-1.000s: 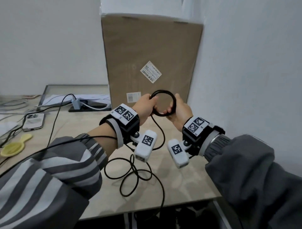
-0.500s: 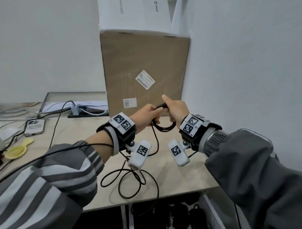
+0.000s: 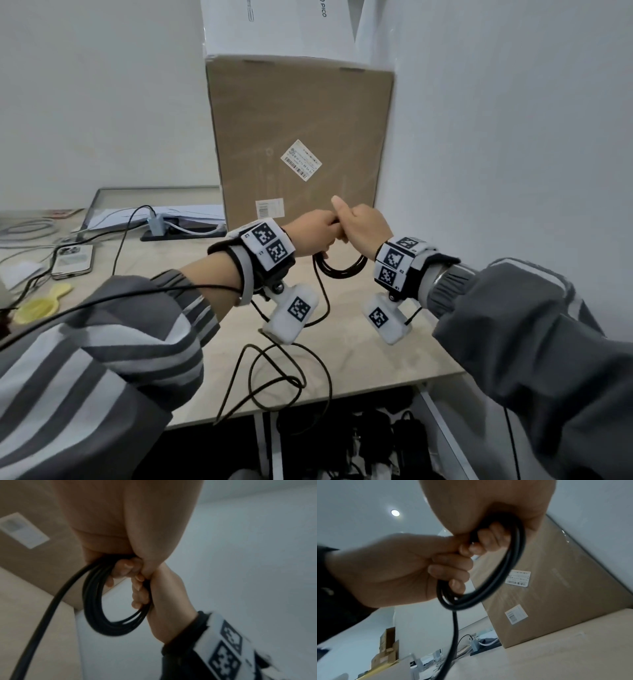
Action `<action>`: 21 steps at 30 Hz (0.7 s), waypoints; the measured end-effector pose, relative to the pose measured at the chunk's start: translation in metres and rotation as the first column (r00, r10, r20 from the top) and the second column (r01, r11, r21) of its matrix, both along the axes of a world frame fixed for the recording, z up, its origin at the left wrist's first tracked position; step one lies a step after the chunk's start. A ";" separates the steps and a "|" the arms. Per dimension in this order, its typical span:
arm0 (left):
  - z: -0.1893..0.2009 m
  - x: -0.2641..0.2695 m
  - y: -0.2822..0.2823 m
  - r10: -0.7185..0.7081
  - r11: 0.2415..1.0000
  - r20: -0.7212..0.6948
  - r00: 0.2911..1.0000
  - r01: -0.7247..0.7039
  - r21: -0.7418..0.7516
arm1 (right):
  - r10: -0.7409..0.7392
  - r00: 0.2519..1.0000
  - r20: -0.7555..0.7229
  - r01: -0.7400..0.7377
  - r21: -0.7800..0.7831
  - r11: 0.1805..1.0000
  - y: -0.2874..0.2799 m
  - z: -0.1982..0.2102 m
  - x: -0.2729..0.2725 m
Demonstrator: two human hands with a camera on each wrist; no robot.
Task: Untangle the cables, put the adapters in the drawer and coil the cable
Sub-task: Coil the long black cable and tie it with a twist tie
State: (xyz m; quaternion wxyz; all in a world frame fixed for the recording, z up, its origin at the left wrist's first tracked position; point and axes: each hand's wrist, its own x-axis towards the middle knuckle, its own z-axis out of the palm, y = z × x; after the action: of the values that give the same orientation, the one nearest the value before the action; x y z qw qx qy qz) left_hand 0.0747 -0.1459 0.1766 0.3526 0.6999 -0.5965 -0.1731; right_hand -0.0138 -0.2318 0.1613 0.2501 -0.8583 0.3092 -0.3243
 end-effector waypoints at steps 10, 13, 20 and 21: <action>-0.027 0.007 0.012 -0.155 0.988 -0.664 0.731 0.114 -0.105 | -0.342 0.833 0.435 0.173 0.383 0.908 -0.017 0.000 0.009; -0.025 0.009 0.005 -0.175 0.975 -0.688 0.705 0.027 -0.220 | -0.327 0.818 0.474 0.082 0.466 0.881 -0.012 0.003 0.010; 0.009 0.017 0.007 0.034 0.998 0.112 0.993 -0.029 -0.049 | 0.146 0.983 0.111 -0.180 0.452 0.874 -0.011 0.029 -0.007; 0.013 0.014 0.008 0.016 1.000 0.213 0.977 -0.016 -0.004 | 0.188 0.980 0.063 -0.197 0.440 0.876 -0.008 0.032 -0.006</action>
State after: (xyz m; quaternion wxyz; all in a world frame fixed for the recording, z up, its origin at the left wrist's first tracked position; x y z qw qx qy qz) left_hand 0.0882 -0.1384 0.1901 0.2887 0.7188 -0.6255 -0.0936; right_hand -0.0199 -0.2397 0.1937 0.4730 -0.8020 0.2858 -0.2265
